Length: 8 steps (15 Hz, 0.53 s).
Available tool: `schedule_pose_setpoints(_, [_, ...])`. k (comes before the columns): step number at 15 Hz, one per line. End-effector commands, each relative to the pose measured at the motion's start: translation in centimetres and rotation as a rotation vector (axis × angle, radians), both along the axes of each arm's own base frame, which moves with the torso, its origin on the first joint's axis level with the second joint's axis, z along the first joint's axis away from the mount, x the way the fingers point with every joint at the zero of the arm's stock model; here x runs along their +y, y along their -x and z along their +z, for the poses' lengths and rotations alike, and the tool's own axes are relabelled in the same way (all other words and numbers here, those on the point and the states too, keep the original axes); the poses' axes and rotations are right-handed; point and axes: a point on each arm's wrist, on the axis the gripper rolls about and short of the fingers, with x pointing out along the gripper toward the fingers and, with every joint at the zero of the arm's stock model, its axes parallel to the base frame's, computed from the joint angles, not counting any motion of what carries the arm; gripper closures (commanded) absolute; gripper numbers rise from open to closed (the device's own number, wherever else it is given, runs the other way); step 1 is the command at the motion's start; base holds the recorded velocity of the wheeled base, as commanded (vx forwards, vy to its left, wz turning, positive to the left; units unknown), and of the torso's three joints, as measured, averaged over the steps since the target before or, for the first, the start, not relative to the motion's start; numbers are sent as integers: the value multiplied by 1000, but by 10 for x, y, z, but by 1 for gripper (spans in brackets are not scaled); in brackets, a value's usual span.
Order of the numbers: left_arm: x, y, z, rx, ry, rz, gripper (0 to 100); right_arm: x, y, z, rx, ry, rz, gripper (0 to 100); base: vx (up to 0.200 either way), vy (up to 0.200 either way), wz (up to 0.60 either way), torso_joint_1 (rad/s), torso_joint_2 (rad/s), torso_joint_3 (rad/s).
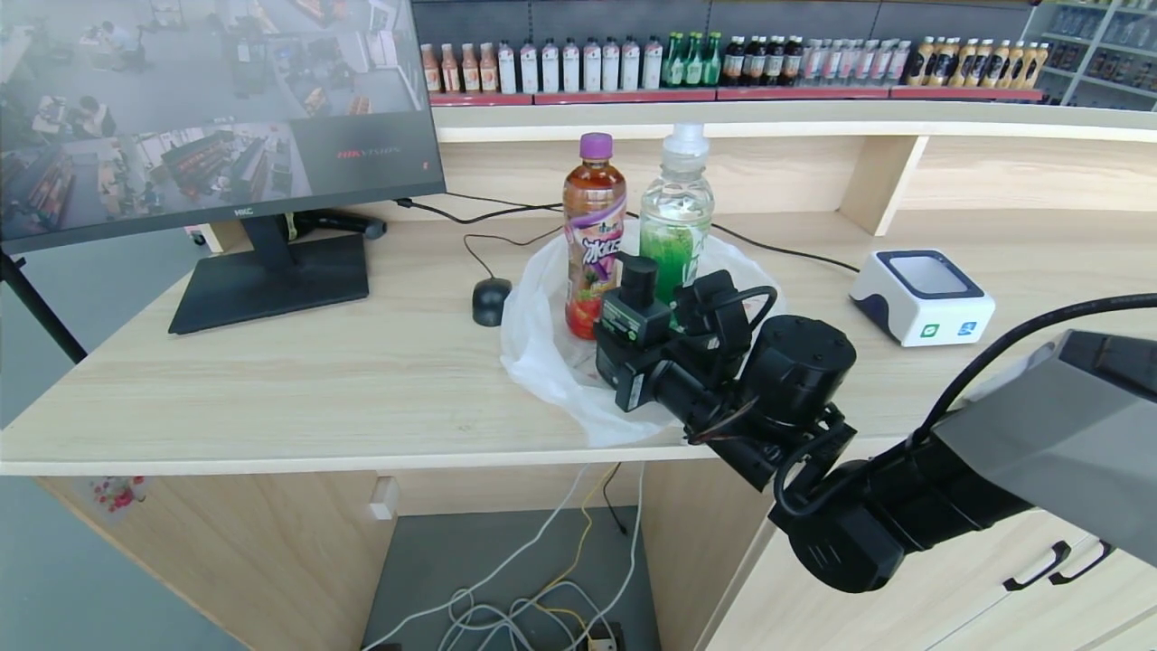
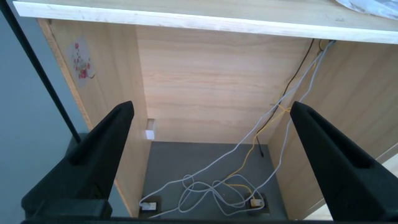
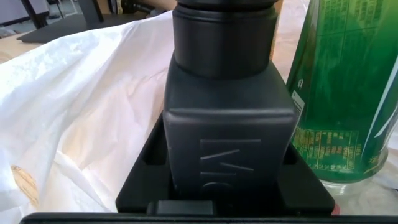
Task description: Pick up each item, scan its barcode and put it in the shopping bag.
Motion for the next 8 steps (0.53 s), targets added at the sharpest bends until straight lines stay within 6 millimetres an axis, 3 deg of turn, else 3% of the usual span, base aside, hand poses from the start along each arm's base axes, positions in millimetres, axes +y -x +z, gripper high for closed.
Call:
schedule_pose_setpoints(1, [0, 0, 0, 0, 0, 0, 0, -1, 0, 0, 1, 1, -1, 0, 0, 0, 0, 0, 0, 0])
schedule_pose_setpoints(8, [0, 0, 0, 0, 0, 0, 0, -4, 6, 10, -21, -14, -1, 0, 0, 0, 0, 0, 0, 0])
